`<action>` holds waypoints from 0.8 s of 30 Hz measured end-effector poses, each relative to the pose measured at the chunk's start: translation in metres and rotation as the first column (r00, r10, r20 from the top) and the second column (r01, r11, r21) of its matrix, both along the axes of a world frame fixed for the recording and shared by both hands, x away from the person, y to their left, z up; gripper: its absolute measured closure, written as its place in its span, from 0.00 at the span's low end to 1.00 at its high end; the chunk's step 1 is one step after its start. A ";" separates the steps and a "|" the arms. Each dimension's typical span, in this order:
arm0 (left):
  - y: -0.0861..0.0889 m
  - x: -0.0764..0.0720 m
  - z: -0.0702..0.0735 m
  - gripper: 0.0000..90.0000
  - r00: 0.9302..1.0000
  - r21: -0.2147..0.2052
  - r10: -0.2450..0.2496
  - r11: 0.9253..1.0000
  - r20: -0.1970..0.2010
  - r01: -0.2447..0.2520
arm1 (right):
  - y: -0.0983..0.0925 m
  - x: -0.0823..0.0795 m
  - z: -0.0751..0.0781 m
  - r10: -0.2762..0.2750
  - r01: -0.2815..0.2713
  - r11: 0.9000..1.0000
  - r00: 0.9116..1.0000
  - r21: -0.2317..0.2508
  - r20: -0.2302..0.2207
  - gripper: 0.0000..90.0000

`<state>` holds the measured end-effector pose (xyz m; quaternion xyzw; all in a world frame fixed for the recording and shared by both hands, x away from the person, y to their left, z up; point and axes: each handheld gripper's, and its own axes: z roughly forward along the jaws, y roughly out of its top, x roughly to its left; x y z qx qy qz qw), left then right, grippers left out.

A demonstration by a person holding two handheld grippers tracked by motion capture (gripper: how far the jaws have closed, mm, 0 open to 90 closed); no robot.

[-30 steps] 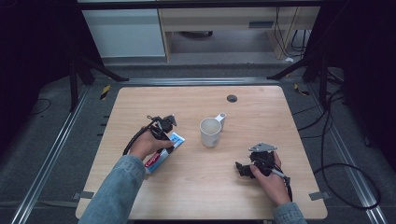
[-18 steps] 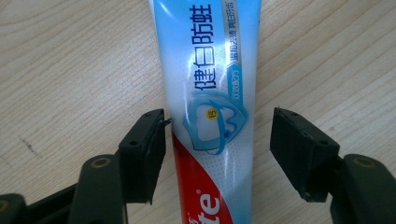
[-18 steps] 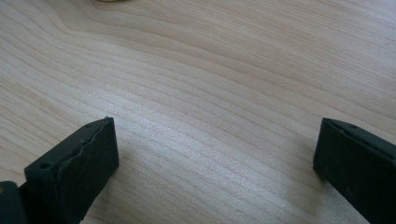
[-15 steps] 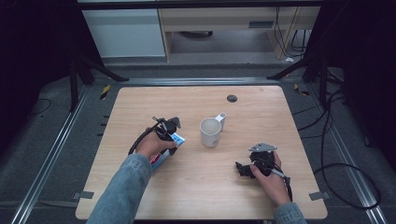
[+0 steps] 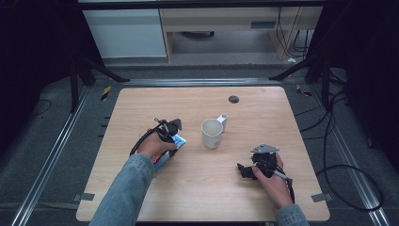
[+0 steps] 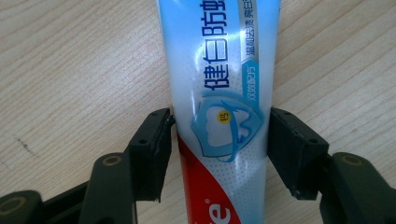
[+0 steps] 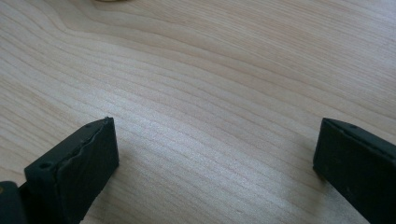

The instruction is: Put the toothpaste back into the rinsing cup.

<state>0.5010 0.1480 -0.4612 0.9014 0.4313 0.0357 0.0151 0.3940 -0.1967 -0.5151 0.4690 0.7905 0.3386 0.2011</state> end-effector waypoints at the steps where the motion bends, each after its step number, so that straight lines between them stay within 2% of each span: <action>1: 0.000 0.000 -0.001 0.46 1.000 -0.002 0.000 1.000 -0.004 0.000 | 0.000 0.000 0.000 0.000 0.000 1.000 1.000 0.000 0.000 0.00; 14: 0.000 0.001 -0.003 0.52 1.000 -0.011 0.003 1.000 -0.016 -0.003 | 0.000 0.000 0.000 0.000 0.000 1.000 1.000 0.000 0.000 0.00; 19: 0.000 0.001 -0.002 0.59 1.000 -0.018 0.001 1.000 -0.014 -0.001 | 0.000 0.000 0.000 0.000 0.000 1.000 1.000 0.000 0.000 0.00; 24: 0.002 0.000 0.004 0.71 1.000 -0.033 -0.009 0.999 0.006 0.009 | 0.000 0.000 0.000 0.001 -0.001 1.000 1.000 -0.001 0.001 0.00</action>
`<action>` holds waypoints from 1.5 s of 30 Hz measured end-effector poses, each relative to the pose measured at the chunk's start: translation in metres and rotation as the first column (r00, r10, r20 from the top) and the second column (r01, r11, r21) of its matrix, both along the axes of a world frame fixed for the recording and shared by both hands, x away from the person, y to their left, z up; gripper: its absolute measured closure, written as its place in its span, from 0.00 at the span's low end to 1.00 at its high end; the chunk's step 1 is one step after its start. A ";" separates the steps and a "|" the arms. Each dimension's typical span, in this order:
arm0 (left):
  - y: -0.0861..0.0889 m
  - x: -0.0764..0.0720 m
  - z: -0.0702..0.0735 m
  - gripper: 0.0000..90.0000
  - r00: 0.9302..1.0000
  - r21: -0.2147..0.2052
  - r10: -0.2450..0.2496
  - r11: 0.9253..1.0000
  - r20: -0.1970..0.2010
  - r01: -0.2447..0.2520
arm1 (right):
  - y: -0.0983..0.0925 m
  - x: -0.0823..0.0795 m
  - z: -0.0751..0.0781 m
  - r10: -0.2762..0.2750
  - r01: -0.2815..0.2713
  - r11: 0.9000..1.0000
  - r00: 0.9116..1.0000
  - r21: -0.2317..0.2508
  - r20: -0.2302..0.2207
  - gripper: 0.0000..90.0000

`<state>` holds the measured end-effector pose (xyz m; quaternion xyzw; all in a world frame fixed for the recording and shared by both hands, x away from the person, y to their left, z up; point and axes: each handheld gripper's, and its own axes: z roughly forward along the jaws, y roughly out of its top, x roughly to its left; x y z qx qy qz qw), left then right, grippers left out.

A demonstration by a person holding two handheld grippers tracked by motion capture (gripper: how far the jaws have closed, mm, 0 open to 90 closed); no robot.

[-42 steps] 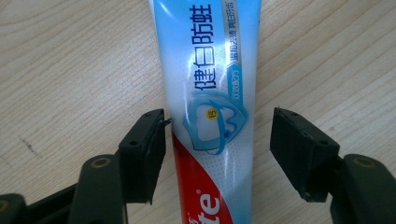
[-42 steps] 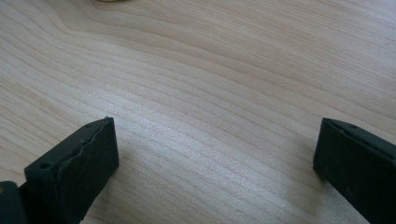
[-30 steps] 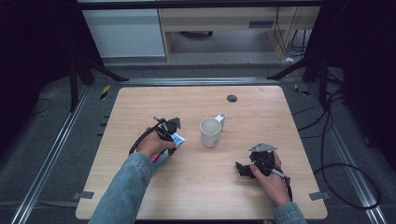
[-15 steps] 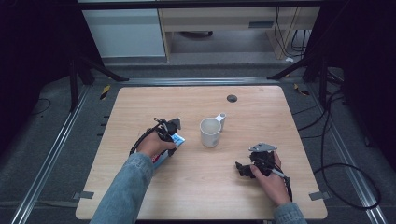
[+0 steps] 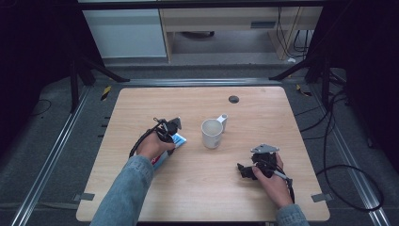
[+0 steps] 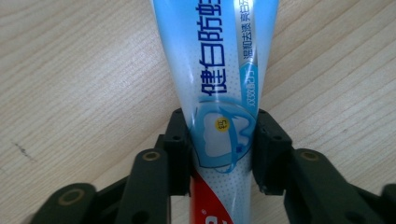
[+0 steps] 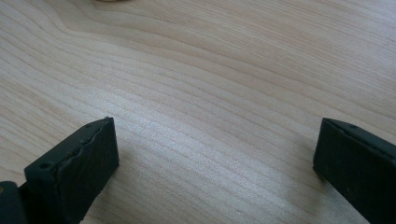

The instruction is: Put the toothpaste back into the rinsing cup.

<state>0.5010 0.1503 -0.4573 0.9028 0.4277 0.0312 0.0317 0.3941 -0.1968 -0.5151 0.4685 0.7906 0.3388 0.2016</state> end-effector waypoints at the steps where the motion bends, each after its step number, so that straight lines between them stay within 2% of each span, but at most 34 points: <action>1: 0.000 0.000 0.001 0.72 1.000 -0.003 0.000 1.000 0.000 0.000 | 0.000 0.000 0.000 0.000 0.000 1.000 1.000 0.000 0.000 0.00; 10: 0.011 -0.006 0.009 0.79 1.000 -0.037 0.002 0.999 0.021 -0.001 | 0.000 0.000 0.000 0.000 0.000 1.000 1.000 0.000 0.000 0.00; 13: 0.020 -0.010 0.019 0.80 0.999 -0.079 0.013 0.997 0.042 -0.010 | 0.000 0.000 0.000 -0.001 0.001 1.000 1.000 0.000 -0.002 0.00; 15: 0.022 -0.010 0.022 0.80 0.999 -0.087 0.018 0.996 0.047 -0.013 | 0.000 0.000 0.000 0.000 0.000 1.000 1.000 0.000 -0.001 0.00; 16: 0.027 -0.012 0.030 0.80 0.999 -0.100 0.017 0.995 0.052 -0.011 | 0.000 0.000 0.000 0.000 0.000 1.000 1.000 0.000 0.000 0.00; 18: 0.030 -0.014 0.035 0.80 0.998 -0.105 0.018 0.994 0.065 -0.011 | 0.000 0.000 0.000 0.000 0.000 1.000 1.000 0.000 -0.001 0.00; 23: 0.040 -0.016 0.049 0.80 0.997 -0.106 0.022 0.994 0.080 -0.014 | 0.000 0.000 0.000 0.000 0.000 1.000 1.000 0.000 -0.001 0.00; 30: 0.051 -0.017 0.056 0.80 0.996 -0.102 0.019 0.995 0.086 -0.010 | 0.000 0.000 0.000 0.000 0.000 1.000 1.000 0.000 -0.001 0.00; 45: 0.047 -0.017 0.075 0.80 0.990 -0.106 -0.002 0.994 0.140 0.017 | 0.000 0.000 0.000 0.001 -0.001 1.000 1.000 0.000 0.000 0.00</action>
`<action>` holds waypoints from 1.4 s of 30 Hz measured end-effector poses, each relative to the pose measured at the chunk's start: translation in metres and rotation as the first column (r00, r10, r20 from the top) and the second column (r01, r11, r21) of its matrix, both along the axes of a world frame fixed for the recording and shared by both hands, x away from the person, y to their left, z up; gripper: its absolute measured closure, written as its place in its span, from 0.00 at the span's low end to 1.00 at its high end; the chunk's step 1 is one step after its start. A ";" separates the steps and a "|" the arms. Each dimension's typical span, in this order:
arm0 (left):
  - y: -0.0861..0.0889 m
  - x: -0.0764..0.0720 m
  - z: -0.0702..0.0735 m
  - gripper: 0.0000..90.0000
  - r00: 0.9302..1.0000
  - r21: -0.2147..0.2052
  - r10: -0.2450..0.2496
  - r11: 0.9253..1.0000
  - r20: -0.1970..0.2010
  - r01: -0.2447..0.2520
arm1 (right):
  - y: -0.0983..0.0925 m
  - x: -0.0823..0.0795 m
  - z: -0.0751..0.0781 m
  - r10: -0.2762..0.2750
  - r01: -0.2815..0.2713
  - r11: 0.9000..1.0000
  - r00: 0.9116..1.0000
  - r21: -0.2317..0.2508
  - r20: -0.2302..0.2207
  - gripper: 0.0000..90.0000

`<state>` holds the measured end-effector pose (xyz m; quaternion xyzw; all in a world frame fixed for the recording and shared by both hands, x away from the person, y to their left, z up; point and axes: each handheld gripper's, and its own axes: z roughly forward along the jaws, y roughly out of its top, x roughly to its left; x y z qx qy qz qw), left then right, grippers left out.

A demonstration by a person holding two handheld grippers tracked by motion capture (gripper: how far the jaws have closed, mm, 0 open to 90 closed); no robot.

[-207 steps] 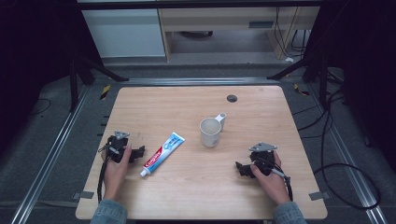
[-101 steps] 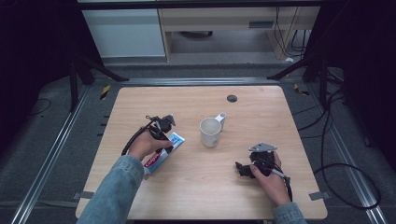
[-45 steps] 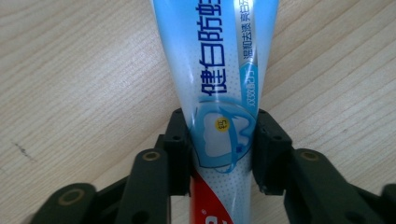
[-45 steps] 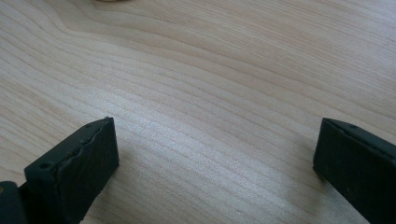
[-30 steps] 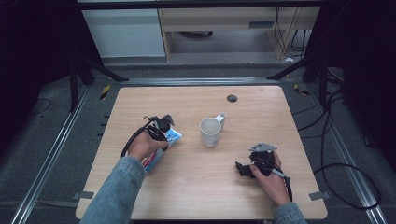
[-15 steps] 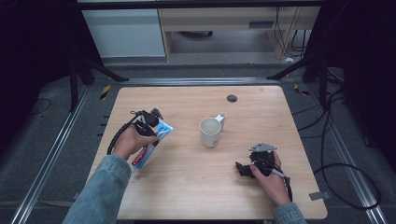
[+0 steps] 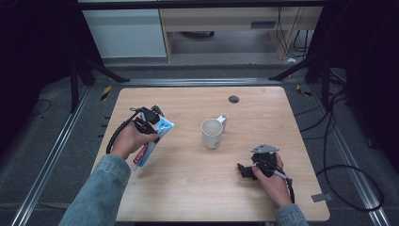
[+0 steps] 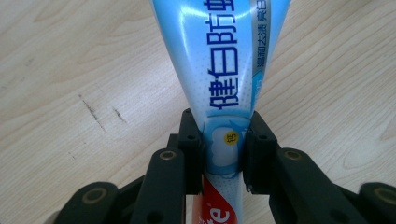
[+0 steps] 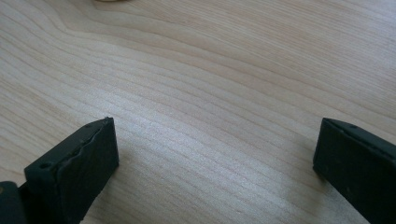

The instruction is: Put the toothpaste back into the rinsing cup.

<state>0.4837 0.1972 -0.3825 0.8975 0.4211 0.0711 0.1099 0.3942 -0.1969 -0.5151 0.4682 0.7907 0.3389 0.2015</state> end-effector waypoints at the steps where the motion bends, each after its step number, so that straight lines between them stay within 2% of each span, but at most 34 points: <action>1: -0.001 0.000 0.002 0.80 1.000 0.002 -0.010 1.000 0.009 0.010 | 0.000 0.000 0.000 -0.001 0.001 1.000 1.000 -0.001 0.001 0.00; 5: -0.004 0.002 0.009 0.80 0.999 -0.028 -0.013 0.999 0.037 0.014 | 0.000 0.000 0.000 -0.002 0.002 1.000 1.000 0.000 -0.001 0.00; 10: -0.011 0.004 0.014 0.80 0.997 -0.031 -0.030 0.999 0.078 0.033 | -0.002 -0.001 0.000 -0.008 0.008 1.000 1.000 -0.003 -0.001 0.00; 13: -0.016 0.002 0.018 0.80 0.993 -0.034 -0.045 0.998 0.107 0.049 | -0.002 -0.001 0.000 -0.009 0.009 1.000 1.000 0.001 0.000 0.00; 20: -0.028 -0.004 0.025 0.80 0.984 -0.058 -0.044 0.997 0.175 0.055 | -0.002 -0.001 0.000 -0.008 0.008 1.000 1.000 -0.001 0.002 0.00; 22: -0.030 -0.004 0.026 0.80 0.982 -0.058 -0.046 0.997 0.181 0.057 | -0.002 -0.001 0.000 -0.008 0.008 1.000 1.000 0.002 -0.003 0.00; 25: -0.039 -0.008 0.028 0.81 0.974 -0.068 -0.048 0.996 0.220 0.064 | -0.003 -0.001 0.000 0.000 0.000 1.000 1.000 -0.003 0.002 0.01; 27: -0.041 -0.009 0.028 0.81 0.973 -0.070 -0.043 0.996 0.225 0.061 | -0.003 -0.001 0.000 0.000 0.000 1.000 1.000 -0.002 0.001 0.01; 30: -0.045 -0.013 0.033 0.81 0.967 -0.071 -0.026 0.996 0.254 0.045 | -0.003 -0.001 0.000 0.002 -0.002 1.000 1.000 -0.003 0.000 0.01; 31: -0.045 -0.014 0.034 0.81 0.965 -0.076 -0.021 0.996 0.260 0.042 | -0.003 -0.001 0.000 0.004 -0.004 1.000 1.000 0.007 -0.003 0.01; 34: -0.046 -0.014 0.038 0.81 0.965 -0.078 -0.022 0.996 0.262 0.044 | -0.004 0.000 0.000 0.011 -0.011 1.000 1.000 -0.005 0.005 0.01; 35: -0.047 -0.016 0.043 0.81 0.959 -0.066 -0.028 0.997 0.283 0.049 | -0.004 -0.001 0.000 0.007 -0.007 1.000 1.000 0.004 -0.002 0.01; 37: -0.047 -0.016 0.047 0.81 0.954 -0.059 -0.033 0.997 0.297 0.053 | -0.004 -0.001 0.000 0.007 -0.007 1.000 1.000 0.000 0.001 0.01; 38: -0.047 -0.016 0.047 0.81 0.954 -0.059 -0.033 0.997 0.297 0.053 | -0.004 -0.001 0.000 0.007 -0.007 1.000 1.000 0.000 0.001 0.01; 40: -0.047 -0.016 0.052 0.81 0.945 -0.061 -0.032 0.997 0.326 0.055 | -0.005 0.000 0.000 0.010 -0.010 1.000 1.000 -0.010 0.003 0.01; 42: -0.047 -0.016 0.053 0.81 0.943 -0.071 -0.029 0.996 0.333 0.056 | -0.005 0.000 0.000 0.009 -0.009 1.000 1.000 -0.008 0.002 0.01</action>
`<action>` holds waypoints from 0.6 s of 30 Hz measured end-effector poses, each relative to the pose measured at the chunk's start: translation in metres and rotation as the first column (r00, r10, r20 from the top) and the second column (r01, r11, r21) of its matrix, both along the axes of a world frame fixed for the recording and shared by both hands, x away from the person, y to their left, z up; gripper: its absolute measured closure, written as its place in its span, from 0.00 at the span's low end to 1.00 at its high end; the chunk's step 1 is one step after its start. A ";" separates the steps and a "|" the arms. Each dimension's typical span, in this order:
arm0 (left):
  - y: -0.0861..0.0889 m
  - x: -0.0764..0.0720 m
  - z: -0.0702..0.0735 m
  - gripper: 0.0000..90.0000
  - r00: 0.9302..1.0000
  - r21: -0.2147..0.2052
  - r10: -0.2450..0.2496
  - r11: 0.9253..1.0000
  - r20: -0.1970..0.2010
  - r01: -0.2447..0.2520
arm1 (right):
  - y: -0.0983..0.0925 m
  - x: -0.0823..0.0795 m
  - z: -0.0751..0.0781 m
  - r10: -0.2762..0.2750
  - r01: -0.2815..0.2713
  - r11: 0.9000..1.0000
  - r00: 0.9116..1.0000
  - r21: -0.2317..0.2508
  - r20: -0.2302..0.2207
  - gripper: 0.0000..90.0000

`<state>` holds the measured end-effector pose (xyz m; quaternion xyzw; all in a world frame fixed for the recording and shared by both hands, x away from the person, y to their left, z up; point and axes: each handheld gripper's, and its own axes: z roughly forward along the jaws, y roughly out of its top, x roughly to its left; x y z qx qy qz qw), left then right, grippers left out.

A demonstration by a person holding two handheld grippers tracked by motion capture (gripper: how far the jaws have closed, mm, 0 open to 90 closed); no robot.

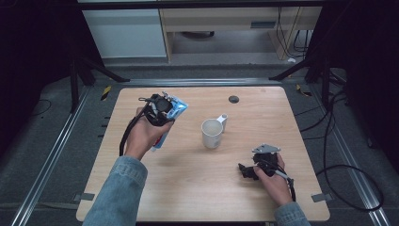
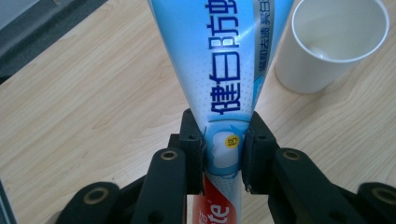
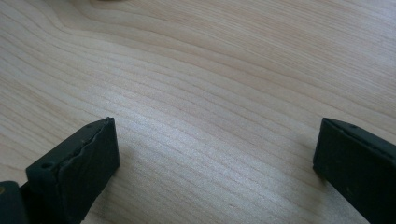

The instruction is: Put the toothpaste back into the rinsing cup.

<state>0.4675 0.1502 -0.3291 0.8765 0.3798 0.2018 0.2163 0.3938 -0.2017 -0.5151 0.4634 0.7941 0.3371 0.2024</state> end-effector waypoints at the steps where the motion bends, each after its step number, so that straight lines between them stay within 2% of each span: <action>1: -0.001 0.000 0.001 0.81 1.000 -0.003 0.000 1.000 0.005 0.000 | 0.001 0.000 0.000 -0.005 0.005 1.000 1.000 0.009 -0.001 0.01; 4: -0.003 -0.001 0.003 0.81 1.000 -0.008 -0.002 1.000 0.028 0.002 | -0.001 0.001 0.000 0.004 -0.004 1.000 1.000 -0.007 0.005 0.01; 10: -0.008 -0.002 0.004 0.81 0.999 -0.021 -0.001 1.000 0.043 0.002 | -0.001 0.000 0.000 -0.005 0.005 1.000 1.000 0.000 0.003 0.01; 12: -0.009 -0.004 0.006 0.81 0.998 -0.054 0.013 0.998 0.066 -0.009 | -0.002 0.000 0.000 -0.004 0.004 1.000 1.000 -0.001 -0.001 0.01; 13: -0.010 -0.004 0.006 0.81 0.997 -0.057 0.013 0.998 0.070 -0.009 | -0.001 -0.001 0.000 -0.013 0.013 1.000 1.000 0.010 -0.002 0.01; 16: -0.011 -0.007 0.010 0.81 0.996 -0.059 0.015 0.998 0.091 -0.010 | -0.003 -0.001 0.000 -0.004 0.004 1.000 1.000 0.002 0.006 0.01; 18: -0.010 -0.012 0.014 0.81 0.995 -0.067 0.021 0.998 0.102 -0.014 | -0.003 -0.001 0.000 -0.012 0.012 1.000 1.000 0.012 -0.005 0.01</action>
